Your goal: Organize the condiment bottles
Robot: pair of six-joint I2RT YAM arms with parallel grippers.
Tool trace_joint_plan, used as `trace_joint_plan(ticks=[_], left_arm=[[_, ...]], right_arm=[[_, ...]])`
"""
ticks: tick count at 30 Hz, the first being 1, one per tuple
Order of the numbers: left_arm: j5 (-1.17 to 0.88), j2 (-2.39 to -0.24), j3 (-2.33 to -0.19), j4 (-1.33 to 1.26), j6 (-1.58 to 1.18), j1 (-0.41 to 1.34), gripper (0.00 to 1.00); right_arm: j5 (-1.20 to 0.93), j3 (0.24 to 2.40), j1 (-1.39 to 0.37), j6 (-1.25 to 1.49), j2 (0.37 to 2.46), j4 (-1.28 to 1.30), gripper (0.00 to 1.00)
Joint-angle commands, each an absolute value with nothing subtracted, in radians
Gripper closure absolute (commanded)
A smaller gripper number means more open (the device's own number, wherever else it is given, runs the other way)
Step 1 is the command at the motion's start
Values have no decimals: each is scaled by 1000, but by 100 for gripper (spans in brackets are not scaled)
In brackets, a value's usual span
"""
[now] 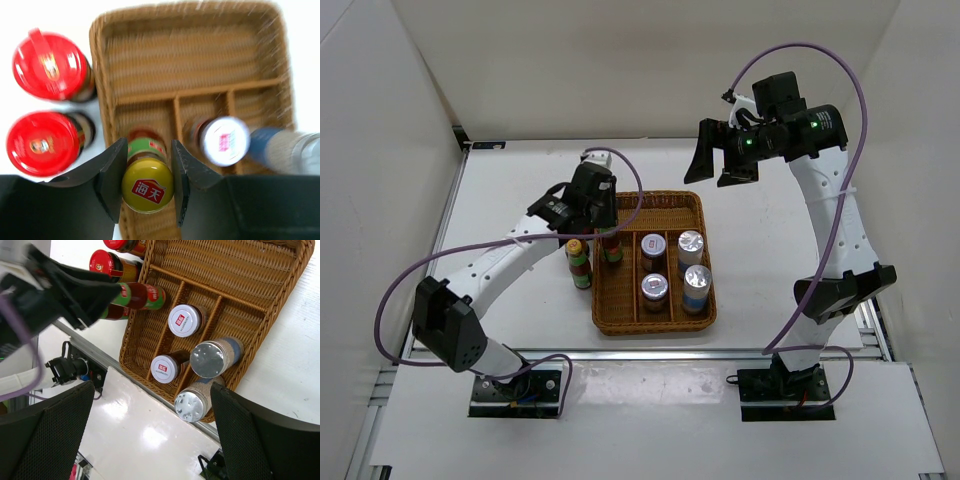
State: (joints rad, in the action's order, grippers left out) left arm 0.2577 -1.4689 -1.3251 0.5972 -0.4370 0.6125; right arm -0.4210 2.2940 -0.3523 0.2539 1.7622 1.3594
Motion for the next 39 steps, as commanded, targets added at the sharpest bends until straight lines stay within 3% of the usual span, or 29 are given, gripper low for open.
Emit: trace_joint_plan(ticks=[1, 10, 13, 15, 16, 19, 28, 39], left_arm=[[265, -1453, -1331, 585, -474, 627, 89], [284, -1485, -1344, 584, -465, 627, 89], [284, -1485, -1333, 584, -477, 627, 70], [284, -1485, -1324, 584, -486, 627, 45], [284, -1485, -1324, 584, -486, 627, 24], [293, -1476, -1334, 594, -486, 627, 0], [390, -1263, -1350, 618, -362, 627, 0], [341, -925, -971, 652, -495, 627, 0]], right_arm=[[-419, 2292, -345, 244, 1733, 1594, 0], [-428, 2283, -345, 244, 1733, 1594, 0], [-428, 2283, -345, 244, 1733, 1594, 0], [-428, 2273, -345, 244, 1733, 1594, 0], [-428, 2273, -345, 244, 1733, 1594, 0], [-437, 2273, -345, 244, 1733, 1594, 0], [-437, 2264, -345, 244, 1733, 1585, 0], [-474, 2264, -345, 244, 1752, 1585, 0]])
